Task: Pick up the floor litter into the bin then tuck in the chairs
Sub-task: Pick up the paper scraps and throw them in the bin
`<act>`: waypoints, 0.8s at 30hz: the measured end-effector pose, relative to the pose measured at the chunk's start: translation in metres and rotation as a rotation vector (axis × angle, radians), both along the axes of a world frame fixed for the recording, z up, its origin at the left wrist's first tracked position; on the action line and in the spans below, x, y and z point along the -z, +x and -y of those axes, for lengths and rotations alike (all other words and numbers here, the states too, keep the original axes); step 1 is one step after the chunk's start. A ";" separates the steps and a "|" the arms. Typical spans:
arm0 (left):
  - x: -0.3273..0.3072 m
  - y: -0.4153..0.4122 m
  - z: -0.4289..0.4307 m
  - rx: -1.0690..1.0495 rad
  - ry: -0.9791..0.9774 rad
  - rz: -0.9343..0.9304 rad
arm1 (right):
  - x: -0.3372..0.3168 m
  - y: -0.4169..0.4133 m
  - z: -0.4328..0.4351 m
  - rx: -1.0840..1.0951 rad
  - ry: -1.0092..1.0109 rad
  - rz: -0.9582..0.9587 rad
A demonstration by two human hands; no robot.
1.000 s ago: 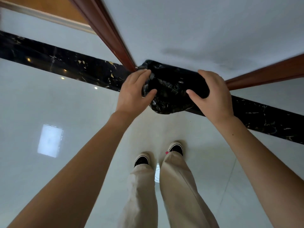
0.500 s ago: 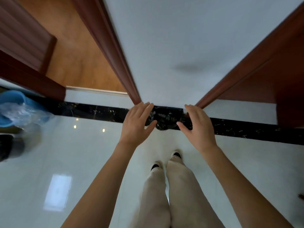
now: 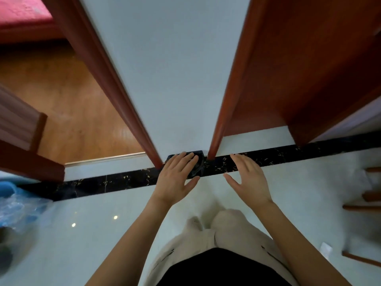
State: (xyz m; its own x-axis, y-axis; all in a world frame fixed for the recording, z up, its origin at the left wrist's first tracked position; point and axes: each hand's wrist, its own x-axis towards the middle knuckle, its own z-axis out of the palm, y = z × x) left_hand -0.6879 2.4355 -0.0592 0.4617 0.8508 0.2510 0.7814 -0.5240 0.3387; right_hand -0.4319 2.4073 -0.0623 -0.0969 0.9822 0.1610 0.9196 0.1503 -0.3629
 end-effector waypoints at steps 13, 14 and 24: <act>-0.018 0.138 0.017 0.325 -0.050 0.016 | -0.019 0.114 0.112 0.396 0.022 -0.059; -0.017 0.153 0.025 0.362 -0.059 0.008 | -0.018 0.125 0.127 0.433 0.021 -0.063; -0.014 0.333 0.130 0.738 -0.150 -0.088 | -0.015 0.238 0.309 0.857 -0.033 -0.121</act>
State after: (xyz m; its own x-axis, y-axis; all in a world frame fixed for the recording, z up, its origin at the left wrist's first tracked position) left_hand -0.3547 2.3053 -0.0452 0.9376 0.3351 0.0925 0.2732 -0.8747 0.4003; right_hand -0.1937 2.0986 -0.0468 0.6950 0.7130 0.0925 0.6658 -0.5897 -0.4572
